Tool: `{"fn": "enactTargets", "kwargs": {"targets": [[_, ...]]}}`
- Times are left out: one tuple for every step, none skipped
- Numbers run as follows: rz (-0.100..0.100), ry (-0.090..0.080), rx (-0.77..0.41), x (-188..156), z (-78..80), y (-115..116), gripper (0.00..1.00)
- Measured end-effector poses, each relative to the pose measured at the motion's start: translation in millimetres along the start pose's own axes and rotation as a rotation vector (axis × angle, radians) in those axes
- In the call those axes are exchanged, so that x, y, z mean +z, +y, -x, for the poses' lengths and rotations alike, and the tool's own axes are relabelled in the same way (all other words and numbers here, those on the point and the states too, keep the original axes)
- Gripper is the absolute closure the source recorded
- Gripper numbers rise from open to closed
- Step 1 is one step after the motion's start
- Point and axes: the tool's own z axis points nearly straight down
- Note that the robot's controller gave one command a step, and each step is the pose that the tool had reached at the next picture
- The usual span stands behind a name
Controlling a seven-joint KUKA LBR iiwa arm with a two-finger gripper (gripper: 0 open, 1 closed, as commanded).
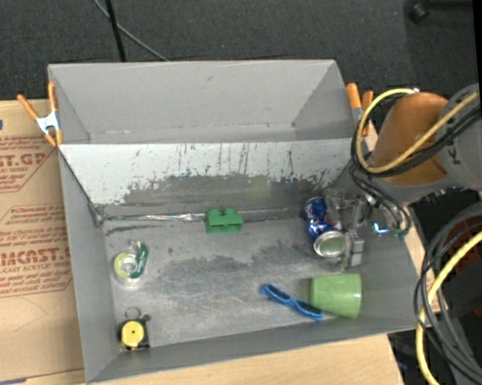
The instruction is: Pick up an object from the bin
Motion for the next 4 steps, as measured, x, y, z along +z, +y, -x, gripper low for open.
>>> {"fn": "enactTargets", "kwargs": {"targets": [[-0.002,-0.004,0.000,-1.2,1.2,-0.4,0.00],[0.000,0.011,0.029,4.0,14.5,0.4,0.00],[-0.003,0.004,0.029,1.1,16.8,-0.4,0.00],[-0.001,0.002,0.028,-2.4,18.7,0.6,1.00]]}}
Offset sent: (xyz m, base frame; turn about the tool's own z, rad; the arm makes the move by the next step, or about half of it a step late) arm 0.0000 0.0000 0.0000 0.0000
